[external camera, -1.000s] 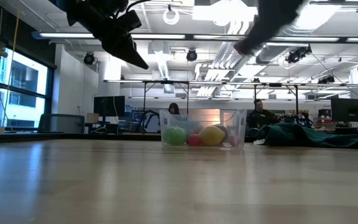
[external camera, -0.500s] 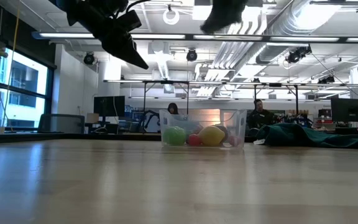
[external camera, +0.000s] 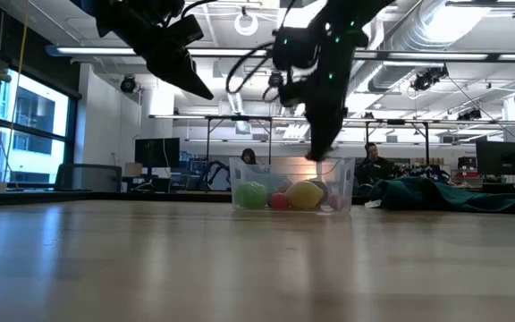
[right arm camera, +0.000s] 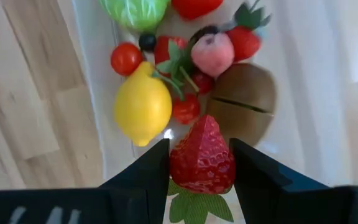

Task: Pick and placing Produce into tupperware
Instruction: Put the red strawberry into the transparent bin

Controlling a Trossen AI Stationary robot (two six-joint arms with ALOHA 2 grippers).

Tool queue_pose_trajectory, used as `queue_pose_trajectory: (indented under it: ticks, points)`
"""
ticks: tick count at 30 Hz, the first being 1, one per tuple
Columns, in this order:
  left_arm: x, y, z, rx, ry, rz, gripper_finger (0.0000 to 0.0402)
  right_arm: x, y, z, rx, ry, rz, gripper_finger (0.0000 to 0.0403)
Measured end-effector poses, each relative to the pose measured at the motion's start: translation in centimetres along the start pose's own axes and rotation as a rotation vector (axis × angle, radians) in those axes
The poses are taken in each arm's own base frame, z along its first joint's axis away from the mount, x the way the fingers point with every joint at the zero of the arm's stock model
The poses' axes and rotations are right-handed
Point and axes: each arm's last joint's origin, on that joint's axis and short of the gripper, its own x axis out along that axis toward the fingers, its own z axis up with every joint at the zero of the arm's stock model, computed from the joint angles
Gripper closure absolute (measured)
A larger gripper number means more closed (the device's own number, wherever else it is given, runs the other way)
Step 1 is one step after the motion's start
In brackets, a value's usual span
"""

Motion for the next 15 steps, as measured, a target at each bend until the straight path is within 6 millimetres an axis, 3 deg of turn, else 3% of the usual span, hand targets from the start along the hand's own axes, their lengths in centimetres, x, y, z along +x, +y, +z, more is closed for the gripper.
queue_pose_trajectory:
  ticks: [6, 15]
  points:
    - [0.0, 0.0, 0.0, -0.001, 0.0, 0.0, 0.0277, 2.6, -0.3, 0.1, -0.009, 0.073, 0.03, 0.0263]
    - [0.0, 0.0, 0.0, -0.001, 0.0, 0.0, 0.0277, 3.0, -0.2, 0.0, -0.032, 0.095, 0.059, 0.0263]
